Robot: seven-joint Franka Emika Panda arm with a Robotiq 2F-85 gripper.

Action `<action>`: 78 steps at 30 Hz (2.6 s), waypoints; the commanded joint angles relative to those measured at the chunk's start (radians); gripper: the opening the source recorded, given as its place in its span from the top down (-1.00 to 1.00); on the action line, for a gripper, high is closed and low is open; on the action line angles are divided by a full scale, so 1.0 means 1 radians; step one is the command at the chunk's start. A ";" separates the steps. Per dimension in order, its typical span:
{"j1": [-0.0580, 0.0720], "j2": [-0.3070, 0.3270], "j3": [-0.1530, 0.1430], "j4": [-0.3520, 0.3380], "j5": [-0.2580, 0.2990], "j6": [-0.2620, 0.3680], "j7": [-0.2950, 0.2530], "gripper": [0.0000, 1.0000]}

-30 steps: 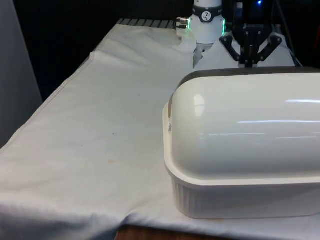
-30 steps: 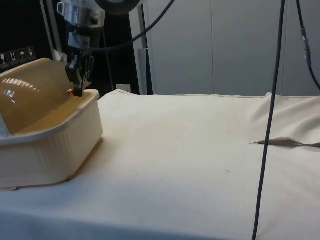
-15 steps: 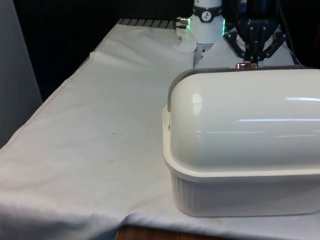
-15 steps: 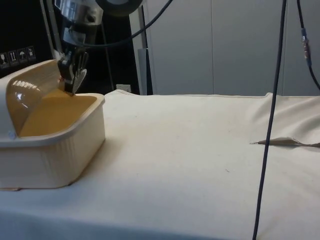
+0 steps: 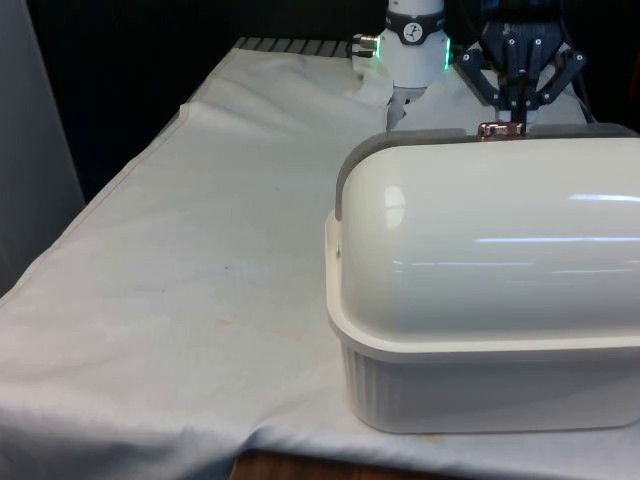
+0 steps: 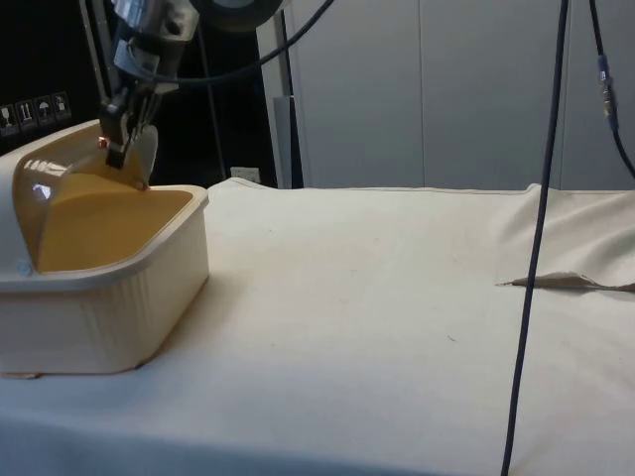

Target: Open the lid, then close it.

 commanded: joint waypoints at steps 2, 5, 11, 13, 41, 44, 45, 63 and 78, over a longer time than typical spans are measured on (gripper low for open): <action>0.009 -0.003 -0.013 -0.001 -0.015 0.031 0.015 1.00; 0.009 -0.003 -0.013 -0.001 -0.015 0.042 0.015 1.00; 0.001 -0.004 0.000 0.004 0.000 0.058 0.000 1.00; 0.008 -0.011 -0.013 0.008 -0.015 0.062 0.011 1.00; -0.005 -0.026 -0.003 0.127 0.001 0.006 -0.011 1.00; -0.008 -0.024 0.000 0.147 0.005 -0.013 -0.012 1.00; -0.005 -0.025 -0.005 0.143 -0.002 -0.004 -0.008 1.00; -0.018 0.022 0.004 0.294 0.019 -0.113 -0.018 1.00; -0.015 0.024 -0.002 0.316 0.010 -0.121 -0.008 0.79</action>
